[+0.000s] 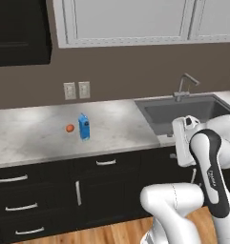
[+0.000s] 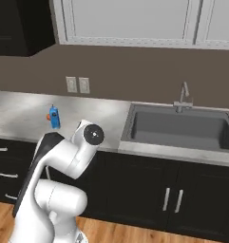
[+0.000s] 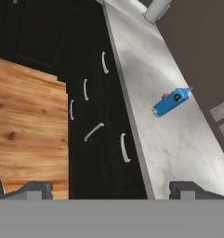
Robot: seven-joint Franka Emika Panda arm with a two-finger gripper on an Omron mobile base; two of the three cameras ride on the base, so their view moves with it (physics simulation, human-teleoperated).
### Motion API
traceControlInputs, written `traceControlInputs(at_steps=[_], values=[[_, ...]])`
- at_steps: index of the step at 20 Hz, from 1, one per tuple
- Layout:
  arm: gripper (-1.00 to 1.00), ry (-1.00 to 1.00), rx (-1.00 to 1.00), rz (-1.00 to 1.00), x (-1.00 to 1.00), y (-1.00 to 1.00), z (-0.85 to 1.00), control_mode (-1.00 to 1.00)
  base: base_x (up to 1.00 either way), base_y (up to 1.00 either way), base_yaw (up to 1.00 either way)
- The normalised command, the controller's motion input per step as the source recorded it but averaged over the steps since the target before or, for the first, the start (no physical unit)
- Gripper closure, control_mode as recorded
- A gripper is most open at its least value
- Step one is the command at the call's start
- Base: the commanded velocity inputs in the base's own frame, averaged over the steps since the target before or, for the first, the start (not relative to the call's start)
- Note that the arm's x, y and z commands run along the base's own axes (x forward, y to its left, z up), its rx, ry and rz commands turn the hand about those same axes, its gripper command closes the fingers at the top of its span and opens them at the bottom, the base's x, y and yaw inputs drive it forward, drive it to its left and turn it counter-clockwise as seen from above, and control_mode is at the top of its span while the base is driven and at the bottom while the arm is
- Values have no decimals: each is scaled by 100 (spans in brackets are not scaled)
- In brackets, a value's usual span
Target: Gather the eggs and milk located in the vicinity of the sink area and place them right next to the bowl.
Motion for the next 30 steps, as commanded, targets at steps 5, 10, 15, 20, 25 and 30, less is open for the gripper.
traceControlInputs(at_steps=[5,10,15,20,25,30], values=[[-100,0,0,0,0,0,0,100,0,80,0],[-100,0,0,0,0,0,0,100,0,66,0],[-100,0,0,0,0,0,0,100,7,30,-3],[-100,0,0,0,0,0,0,100,43,0,-6],[-100,0,0,0,0,0,0,100,62,3,-5],[-100,0,0,0,0,0,0,100,43,19,-1]])
